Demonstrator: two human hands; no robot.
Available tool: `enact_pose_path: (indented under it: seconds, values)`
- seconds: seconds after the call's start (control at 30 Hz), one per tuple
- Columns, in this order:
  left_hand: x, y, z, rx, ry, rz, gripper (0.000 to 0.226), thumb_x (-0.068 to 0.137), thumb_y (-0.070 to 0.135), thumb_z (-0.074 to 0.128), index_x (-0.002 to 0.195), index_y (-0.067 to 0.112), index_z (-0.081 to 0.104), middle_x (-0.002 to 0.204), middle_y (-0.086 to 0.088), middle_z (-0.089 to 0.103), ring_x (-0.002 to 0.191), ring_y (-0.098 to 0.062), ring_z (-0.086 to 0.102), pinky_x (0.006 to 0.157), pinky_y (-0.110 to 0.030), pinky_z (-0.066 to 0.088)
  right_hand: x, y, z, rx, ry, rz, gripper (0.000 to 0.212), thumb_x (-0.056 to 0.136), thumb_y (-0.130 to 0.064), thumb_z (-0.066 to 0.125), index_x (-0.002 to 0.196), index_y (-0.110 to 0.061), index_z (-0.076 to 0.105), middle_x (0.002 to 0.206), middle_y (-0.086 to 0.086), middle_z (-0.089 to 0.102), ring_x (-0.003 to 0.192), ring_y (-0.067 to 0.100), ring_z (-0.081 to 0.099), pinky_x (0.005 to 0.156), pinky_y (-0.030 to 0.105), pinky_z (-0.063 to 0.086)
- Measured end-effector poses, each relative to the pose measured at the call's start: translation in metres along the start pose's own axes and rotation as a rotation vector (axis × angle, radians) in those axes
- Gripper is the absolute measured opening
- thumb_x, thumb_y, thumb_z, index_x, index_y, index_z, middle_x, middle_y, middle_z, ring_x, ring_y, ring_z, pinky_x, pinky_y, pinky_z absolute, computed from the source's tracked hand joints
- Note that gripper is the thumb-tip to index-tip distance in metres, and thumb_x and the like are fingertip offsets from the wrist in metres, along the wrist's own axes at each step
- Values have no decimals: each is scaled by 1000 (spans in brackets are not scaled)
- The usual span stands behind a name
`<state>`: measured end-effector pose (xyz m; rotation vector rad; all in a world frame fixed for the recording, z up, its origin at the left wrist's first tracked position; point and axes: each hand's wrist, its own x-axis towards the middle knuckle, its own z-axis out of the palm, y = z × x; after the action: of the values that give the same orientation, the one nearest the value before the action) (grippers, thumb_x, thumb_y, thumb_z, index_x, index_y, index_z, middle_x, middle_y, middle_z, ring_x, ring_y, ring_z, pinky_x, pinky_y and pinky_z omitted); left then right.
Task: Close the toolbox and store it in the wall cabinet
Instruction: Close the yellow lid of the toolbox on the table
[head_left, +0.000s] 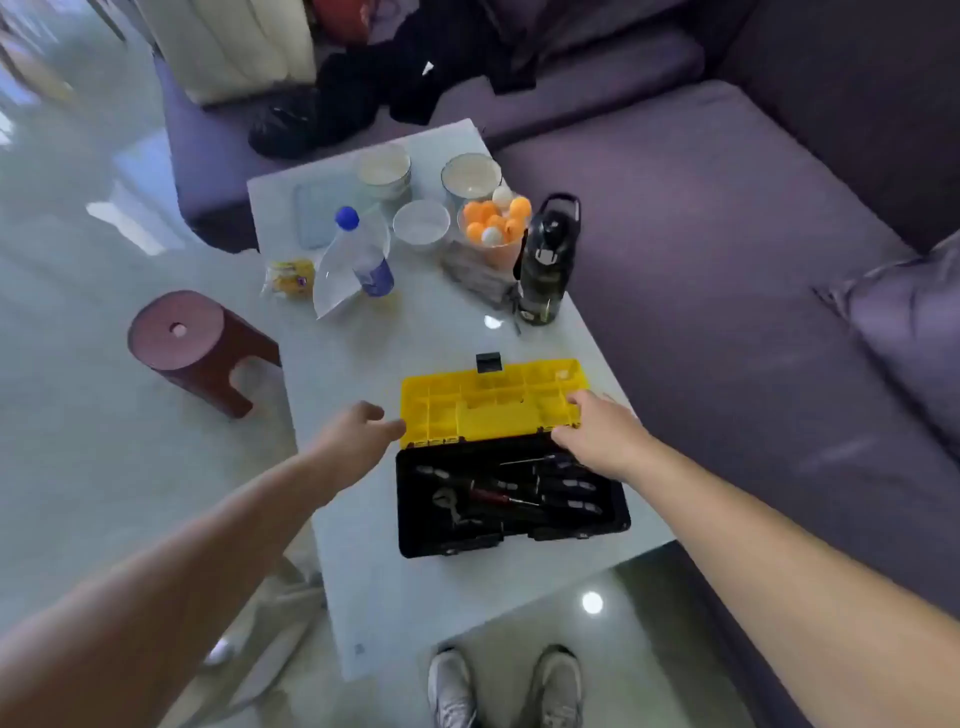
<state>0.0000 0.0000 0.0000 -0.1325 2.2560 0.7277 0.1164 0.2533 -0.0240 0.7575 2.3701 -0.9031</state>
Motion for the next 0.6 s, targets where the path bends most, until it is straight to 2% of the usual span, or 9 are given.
enact_pose_path:
  seconds: [0.1, 0.23, 0.3, 0.37, 0.43, 0.5, 0.6]
  values:
    - [55, -17, 25, -25, 18, -33, 54, 91, 30, 56, 138, 5, 48, 129, -15, 58, 120, -33, 55, 103, -41, 41, 58, 19, 18, -1, 91, 74, 64, 88, -37, 52, 144, -12, 32, 147, 20, 37, 129, 39, 41, 100, 44, 37]
    - [108, -38, 52, -102, -5, -118, 41, 92, 26, 52, 125, 2, 56, 110, -15, 60, 107, -33, 57, 90, -39, 43, 112, 44, 36, 36, 123, 172, 65, 88, -40, 49, 143, -11, 32, 142, 20, 45, 126, 40, 44, 94, 42, 39]
    - [124, -44, 61, -170, -21, -144, 37, 94, 28, 51, 122, 4, 57, 111, -15, 60, 106, -33, 57, 96, -43, 43, 129, 49, 42, 112, 107, 205, 67, 88, -41, 51, 144, -9, 30, 143, 18, 45, 126, 38, 45, 92, 40, 39]
    - [133, -47, 69, -241, -23, -169, 33, 95, 29, 51, 116, 6, 57, 108, -15, 57, 99, -31, 56, 96, -45, 44, 141, 51, 47, 224, 122, 241, 69, 88, -41, 53, 144, -8, 28, 144, 18, 44, 127, 36, 44, 88, 38, 37]
    - [135, -48, 74, -322, -7, -197, 38, 95, 31, 51, 121, 3, 56, 110, -16, 58, 98, -30, 55, 99, -48, 44, 146, 50, 48, 337, 169, 264, 69, 89, -40, 52, 144, -7, 26, 144, 17, 42, 127, 35, 43, 84, 37, 33]
    - [132, -46, 72, -420, -17, -216, 43, 96, 36, 48, 125, 5, 54, 121, -17, 61, 100, -28, 56, 102, -49, 43, 146, 48, 43, 446, 204, 278, 69, 90, -42, 49, 144, -7, 25, 148, 15, 38, 131, 34, 39, 90, 39, 34]
    - [124, -40, 59, -504, -61, -207, 49, 97, 44, 41, 131, 11, 52, 129, -9, 61, 113, -25, 59, 108, -48, 37, 138, 44, 29, 556, 263, 262, 72, 88, -50, 44, 145, -9, 28, 150, 13, 36, 135, 34, 35, 105, 47, 32]
